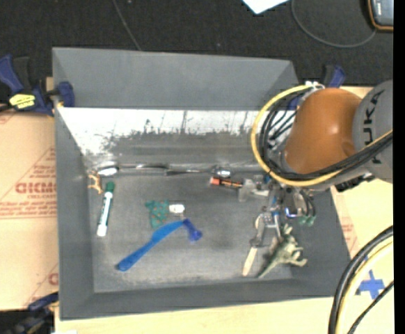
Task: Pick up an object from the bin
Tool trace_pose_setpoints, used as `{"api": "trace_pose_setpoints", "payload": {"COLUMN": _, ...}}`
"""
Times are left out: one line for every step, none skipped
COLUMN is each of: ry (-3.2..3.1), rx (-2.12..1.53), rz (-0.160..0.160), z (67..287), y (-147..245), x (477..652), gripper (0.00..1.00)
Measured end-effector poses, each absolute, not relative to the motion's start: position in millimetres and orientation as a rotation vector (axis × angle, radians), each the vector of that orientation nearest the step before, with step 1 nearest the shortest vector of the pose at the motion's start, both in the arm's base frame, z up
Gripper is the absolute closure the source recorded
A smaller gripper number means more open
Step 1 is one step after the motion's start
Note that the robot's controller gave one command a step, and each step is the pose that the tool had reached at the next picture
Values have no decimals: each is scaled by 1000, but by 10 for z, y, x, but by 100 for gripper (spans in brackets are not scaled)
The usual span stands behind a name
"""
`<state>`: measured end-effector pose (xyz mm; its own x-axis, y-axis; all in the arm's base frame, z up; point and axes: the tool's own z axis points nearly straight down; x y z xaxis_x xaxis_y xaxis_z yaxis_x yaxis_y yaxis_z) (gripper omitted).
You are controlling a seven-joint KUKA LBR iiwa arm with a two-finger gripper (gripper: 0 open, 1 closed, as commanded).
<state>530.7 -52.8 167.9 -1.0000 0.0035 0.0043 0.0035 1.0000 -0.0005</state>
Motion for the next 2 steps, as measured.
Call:
{"api": "trace_pose_setpoints", "payload": {"ry": -3145, "rx": -1, "rz": 2, "z": 1716, "y": -527, "x": 5326, "gripper": 0}}
{"api": "trace_pose_setpoints", "payload": {"ry": -3135, "rx": -302, "rz": 1, "z": 696, "y": -1089, "x": 6031, "gripper": 0}}
